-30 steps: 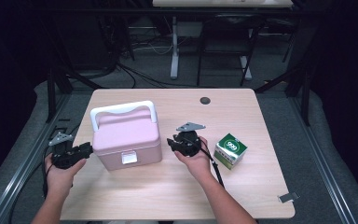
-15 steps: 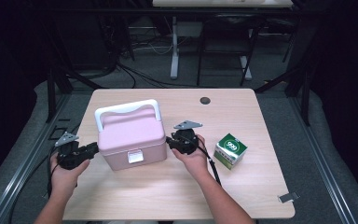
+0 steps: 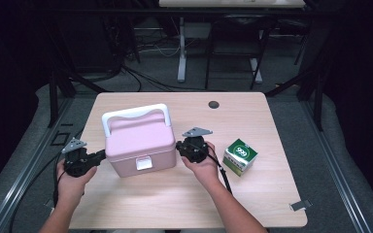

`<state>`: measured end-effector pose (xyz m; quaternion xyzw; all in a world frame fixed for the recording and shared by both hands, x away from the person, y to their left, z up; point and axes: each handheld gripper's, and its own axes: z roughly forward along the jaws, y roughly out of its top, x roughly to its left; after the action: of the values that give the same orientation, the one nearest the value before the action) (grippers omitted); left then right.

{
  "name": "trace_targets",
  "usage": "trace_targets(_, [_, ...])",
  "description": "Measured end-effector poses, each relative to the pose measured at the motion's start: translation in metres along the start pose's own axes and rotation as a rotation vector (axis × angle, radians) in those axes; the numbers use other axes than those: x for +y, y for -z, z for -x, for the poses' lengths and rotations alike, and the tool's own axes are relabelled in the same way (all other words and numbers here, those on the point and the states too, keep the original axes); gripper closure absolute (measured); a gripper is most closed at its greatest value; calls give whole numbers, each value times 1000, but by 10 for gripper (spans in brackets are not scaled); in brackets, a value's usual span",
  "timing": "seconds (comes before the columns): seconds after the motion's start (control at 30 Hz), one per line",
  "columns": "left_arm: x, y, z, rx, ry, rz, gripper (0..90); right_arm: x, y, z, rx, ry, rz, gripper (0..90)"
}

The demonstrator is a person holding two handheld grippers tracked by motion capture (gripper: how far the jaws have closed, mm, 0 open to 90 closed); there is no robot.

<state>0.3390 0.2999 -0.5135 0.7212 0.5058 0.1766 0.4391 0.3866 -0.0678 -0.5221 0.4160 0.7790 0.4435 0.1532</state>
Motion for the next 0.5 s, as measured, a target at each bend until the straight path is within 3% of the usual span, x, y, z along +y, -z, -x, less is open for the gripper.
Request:
trace_targets(0.13, [0,-1,3,-8,0,-2,894,-1,5,-3,-7,11,-9,900])
trace_targets(0.5, [-1,-2,13,-30,-15,-11,899,-10,18,-4,-18,14,-9,900])
